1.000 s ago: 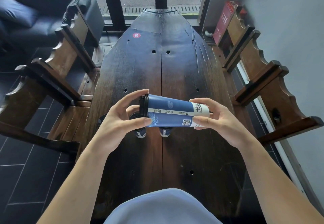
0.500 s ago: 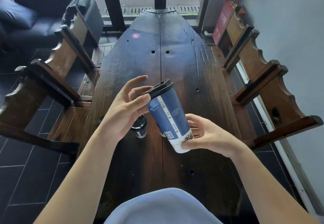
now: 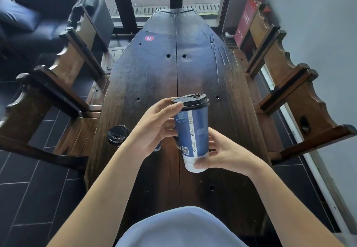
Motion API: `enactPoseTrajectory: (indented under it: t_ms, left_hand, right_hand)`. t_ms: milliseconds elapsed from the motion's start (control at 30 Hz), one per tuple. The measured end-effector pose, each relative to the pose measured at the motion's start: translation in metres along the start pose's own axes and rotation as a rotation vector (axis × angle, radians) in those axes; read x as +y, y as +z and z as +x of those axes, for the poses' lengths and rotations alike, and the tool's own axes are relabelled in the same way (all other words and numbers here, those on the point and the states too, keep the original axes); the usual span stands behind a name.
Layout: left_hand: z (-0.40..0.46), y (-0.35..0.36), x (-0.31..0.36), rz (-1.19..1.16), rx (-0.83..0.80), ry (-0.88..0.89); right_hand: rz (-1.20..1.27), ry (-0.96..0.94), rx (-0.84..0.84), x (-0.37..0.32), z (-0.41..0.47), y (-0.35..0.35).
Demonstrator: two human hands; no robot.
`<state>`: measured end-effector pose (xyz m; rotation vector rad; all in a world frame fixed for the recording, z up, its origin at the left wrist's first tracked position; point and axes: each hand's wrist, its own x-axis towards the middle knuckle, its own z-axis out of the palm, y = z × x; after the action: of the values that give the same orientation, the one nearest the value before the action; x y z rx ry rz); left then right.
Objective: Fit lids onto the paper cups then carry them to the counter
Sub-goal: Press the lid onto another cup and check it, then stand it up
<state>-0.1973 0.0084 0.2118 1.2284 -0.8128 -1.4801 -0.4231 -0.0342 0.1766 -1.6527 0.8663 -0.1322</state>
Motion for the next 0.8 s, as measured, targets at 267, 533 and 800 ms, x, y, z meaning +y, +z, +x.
enactPoseTrajectory:
  t_ms: [267, 533, 800]
  left_hand:
    - [0.013, 0.019, -0.011, 0.095, -0.007, -0.020]
    - [0.028, 0.043, -0.023, 0.224, -0.012, 0.014]
    - [0.051, 0.057, -0.051, 0.346, -0.009, -0.017]
  right_hand:
    - [0.132, -0.107, 0.254, -0.014, -0.015, -0.059]
    - [0.102, -0.118, 0.220, -0.007, -0.017, -0.078]
    - [0.012, -0.032, 0.272, 0.032, -0.006, -0.091]
